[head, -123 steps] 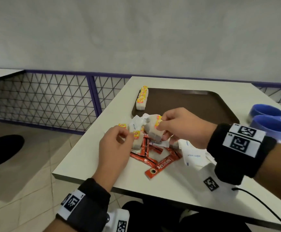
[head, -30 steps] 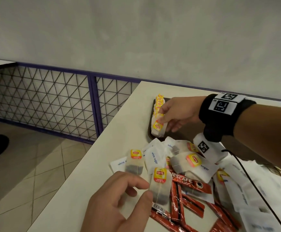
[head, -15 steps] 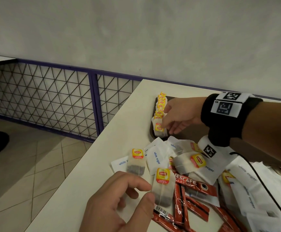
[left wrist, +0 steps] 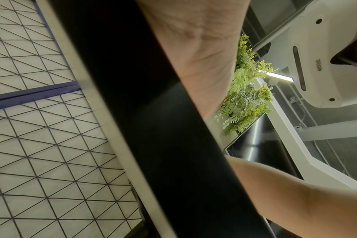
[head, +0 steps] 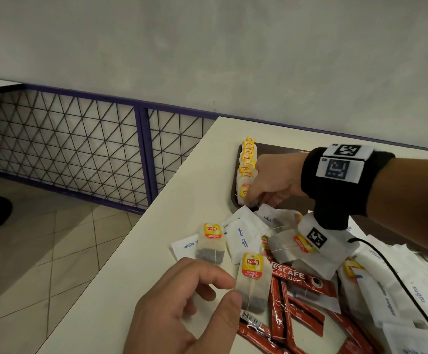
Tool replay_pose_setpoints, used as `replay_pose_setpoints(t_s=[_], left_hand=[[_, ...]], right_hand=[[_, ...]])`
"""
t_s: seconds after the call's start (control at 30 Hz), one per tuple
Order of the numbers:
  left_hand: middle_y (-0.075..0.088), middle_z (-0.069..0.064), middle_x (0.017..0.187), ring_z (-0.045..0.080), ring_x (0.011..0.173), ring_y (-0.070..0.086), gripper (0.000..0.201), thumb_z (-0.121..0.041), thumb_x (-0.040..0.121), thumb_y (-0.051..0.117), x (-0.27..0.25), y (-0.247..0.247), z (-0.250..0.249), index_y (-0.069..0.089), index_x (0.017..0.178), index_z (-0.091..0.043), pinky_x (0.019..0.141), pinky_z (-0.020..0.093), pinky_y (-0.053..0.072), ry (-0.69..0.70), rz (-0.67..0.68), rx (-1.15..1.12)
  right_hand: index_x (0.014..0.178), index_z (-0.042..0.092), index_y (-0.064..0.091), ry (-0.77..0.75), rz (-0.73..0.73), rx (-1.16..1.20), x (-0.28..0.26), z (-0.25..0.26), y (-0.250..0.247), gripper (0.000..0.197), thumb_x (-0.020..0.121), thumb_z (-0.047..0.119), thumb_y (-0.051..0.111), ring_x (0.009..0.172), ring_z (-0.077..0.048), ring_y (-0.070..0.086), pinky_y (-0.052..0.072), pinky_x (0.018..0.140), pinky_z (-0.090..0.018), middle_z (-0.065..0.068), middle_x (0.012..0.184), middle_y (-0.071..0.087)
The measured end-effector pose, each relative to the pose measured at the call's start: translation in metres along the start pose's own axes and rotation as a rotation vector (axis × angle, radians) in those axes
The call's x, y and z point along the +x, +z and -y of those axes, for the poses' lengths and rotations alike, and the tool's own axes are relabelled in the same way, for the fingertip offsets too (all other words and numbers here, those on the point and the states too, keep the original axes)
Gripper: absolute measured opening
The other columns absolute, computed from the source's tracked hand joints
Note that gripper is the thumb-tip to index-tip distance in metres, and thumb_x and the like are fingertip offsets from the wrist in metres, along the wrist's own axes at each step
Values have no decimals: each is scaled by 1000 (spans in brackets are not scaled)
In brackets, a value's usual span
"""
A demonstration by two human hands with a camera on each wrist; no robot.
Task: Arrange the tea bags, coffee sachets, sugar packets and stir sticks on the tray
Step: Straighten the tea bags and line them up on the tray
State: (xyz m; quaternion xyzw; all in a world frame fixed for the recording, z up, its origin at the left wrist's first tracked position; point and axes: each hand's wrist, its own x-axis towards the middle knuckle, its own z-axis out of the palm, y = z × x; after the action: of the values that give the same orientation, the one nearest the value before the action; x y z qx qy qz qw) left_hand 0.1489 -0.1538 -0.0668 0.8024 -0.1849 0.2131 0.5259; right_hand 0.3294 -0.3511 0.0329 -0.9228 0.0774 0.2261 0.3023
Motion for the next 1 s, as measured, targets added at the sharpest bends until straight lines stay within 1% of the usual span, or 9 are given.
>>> replay_pose_setpoints(t_s=[0.13,0.23,0.37,0.5,0.6,0.73,0.83,0.9,1.0], left_hand=[[61,-18,68,1,54,50,22,-59,65,62,-1,0,-2,68,82,-47,57,3,39,-53,-6,-35],[63,-17,67,4,57,53,26,-60,60,60,-2,2,-4,68,81,-47,59,4,41,-94,-18,-60],[63,-14,68,7,60,53,32,-62,58,61,-3,0,-8,70,84,-44,61,8,42,-149,-19,-118],[66,-13,74,8,63,55,32,-55,63,68,-4,-2,-11,73,87,-35,61,12,43,-200,-73,-264],[69,-10,83,11,74,61,16,-37,75,71,-4,-6,-20,73,90,-31,68,19,47,-261,-112,-406],[73,-7,96,12,89,65,20,-45,86,64,-6,-16,-44,72,99,-32,73,18,50,-215,-68,-413],[73,0,90,9,82,65,35,-50,88,62,-9,-18,-74,74,99,-20,70,17,50,-149,72,-456],[72,10,84,15,75,64,29,-43,89,72,-12,-14,-91,75,93,-15,67,24,51,-156,164,-490],[66,29,82,31,69,61,25,-28,87,75,-21,-6,-107,73,87,-3,63,36,50,-173,240,-545]], right_hand=[[112,0,67,-12,-21,7,3,-5,-1,34,82,7,82,93,-30,75,61,89,-44,-17,101,77],[117,-7,59,-38,-75,-2,-6,-4,-1,37,86,2,78,79,-27,68,60,76,-35,-24,104,75],[139,13,42,-162,-204,38,-24,-2,-7,69,84,6,81,58,-20,63,57,58,-29,-17,81,74],[128,20,55,-365,-299,57,-69,6,-13,56,80,18,85,63,-22,69,62,67,-32,-8,77,76],[117,17,62,-468,-205,85,-120,3,-11,45,79,21,85,65,-24,68,58,66,-34,-9,78,76],[109,19,67,-519,38,104,-186,-18,4,44,71,27,88,63,-27,63,47,57,-34,-19,84,74],[111,23,67,-505,171,139,-217,-36,16,50,67,30,89,66,-40,61,48,62,-40,-23,88,73],[113,26,66,-512,192,166,-232,-46,23,50,68,28,88,67,-46,59,48,64,-44,-25,88,72],[113,27,65,-544,139,244,-254,-64,32,49,69,22,87,64,-35,59,48,59,-40,-24,86,69]])
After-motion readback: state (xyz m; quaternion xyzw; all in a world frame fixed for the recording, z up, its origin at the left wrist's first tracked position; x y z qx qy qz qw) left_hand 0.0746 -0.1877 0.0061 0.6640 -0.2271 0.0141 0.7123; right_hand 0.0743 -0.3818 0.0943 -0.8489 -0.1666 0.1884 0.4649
